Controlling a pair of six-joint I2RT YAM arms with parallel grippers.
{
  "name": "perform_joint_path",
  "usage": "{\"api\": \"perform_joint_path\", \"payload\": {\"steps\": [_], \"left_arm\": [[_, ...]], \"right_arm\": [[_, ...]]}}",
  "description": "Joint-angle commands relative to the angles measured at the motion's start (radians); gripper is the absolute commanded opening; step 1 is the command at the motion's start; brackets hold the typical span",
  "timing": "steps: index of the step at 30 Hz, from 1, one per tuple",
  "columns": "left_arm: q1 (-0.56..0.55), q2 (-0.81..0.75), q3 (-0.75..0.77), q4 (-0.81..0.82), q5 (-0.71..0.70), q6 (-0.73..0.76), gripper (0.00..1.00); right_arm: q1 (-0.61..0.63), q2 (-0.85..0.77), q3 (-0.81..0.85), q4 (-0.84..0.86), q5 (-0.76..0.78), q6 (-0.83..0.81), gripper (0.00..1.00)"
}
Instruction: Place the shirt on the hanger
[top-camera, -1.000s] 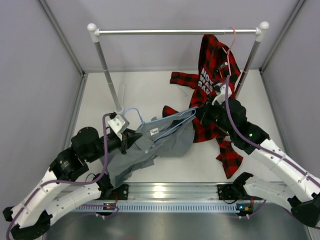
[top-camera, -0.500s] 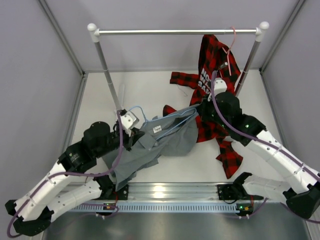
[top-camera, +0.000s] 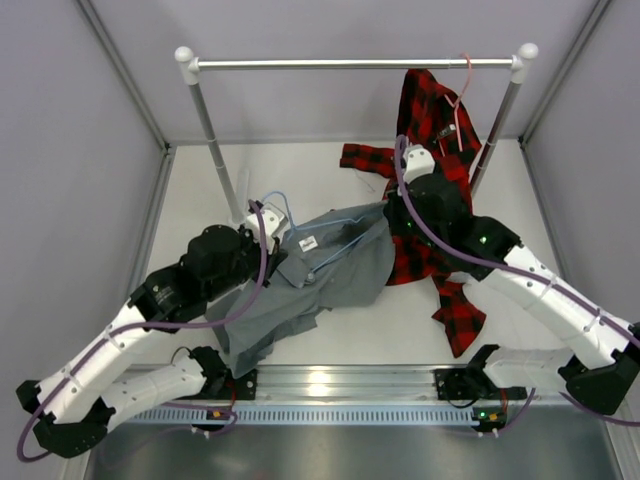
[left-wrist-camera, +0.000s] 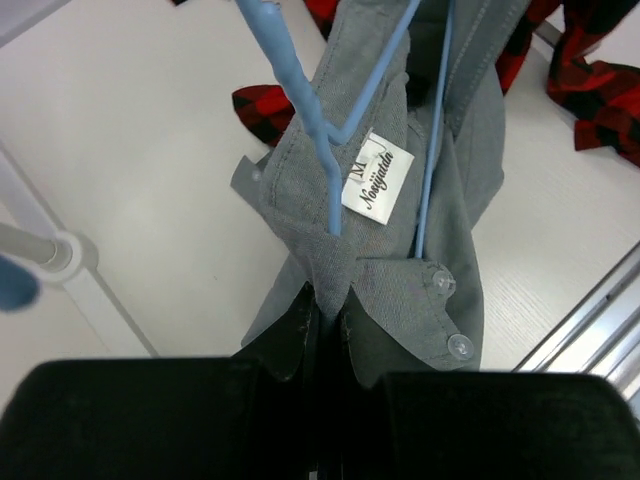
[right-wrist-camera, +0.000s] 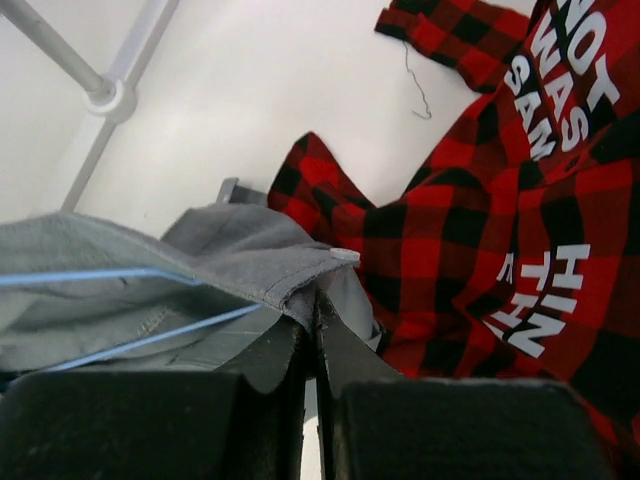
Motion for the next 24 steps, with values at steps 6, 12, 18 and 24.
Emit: {"api": "perform_joint_path", "payload": {"steps": [6,12,18,24], "left_arm": [[0.000,0.089,0.105,0.054,-0.161,-0.181,0.00],[0.000,0.187,0.322,0.171,-0.087,-0.204,0.00],[0.001,0.259,0.492,0.180,-0.049,-0.163,0.00],[0.001,0.193,0.516,0.177,-0.035,-0.046,0.00]], "right_arm": [[0.027,-0.105,-0.184,0.245,-0.432,0.125,0.00],[0.152,-0.168,-0.266,0.503,-0.261,0.208,0.00],[0.237,-0.149,-0.285,0.713,-0.295,0.301,0.00],[0.251,-0.186,-0.298,0.790,-0.315,0.328,0.00]]}}
